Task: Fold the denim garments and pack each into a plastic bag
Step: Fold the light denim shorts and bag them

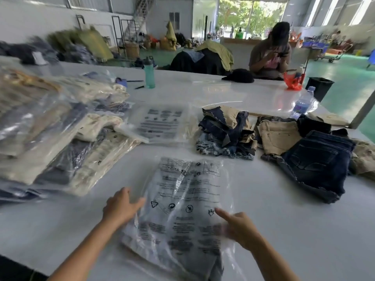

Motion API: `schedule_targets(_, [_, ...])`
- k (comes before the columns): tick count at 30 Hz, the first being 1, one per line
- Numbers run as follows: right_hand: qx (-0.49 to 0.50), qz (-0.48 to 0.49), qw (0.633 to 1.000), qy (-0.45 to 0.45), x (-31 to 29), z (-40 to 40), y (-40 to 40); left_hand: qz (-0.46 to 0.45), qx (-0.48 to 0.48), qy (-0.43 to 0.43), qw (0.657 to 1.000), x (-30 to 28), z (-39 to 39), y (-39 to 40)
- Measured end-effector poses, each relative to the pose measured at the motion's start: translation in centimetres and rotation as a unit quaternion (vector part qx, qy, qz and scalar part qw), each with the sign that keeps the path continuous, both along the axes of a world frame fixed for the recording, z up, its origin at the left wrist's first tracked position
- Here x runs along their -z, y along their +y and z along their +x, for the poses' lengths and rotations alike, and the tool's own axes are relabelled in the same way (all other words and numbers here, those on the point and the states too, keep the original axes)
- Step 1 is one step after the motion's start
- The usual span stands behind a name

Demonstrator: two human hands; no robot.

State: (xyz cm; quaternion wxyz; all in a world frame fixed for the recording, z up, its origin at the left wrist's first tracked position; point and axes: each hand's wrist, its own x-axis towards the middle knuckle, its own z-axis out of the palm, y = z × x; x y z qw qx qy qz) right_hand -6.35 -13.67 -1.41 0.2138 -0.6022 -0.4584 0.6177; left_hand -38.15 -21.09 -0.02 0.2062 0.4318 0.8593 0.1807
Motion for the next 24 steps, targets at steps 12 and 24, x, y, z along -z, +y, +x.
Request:
schedule_targets(12, [-0.097, -0.166, 0.937, 0.292, -1.5, -3.6, -3.4, -0.074, 0.146, 0.198, 0.966, -1.7, 3.4, 5.3])
schedule_targets(24, [-0.019, -0.052, 0.948, 0.314, -1.8, -7.2, -3.1, -0.084, 0.192, 0.262, 0.942, 0.3, 12.2, 1.8])
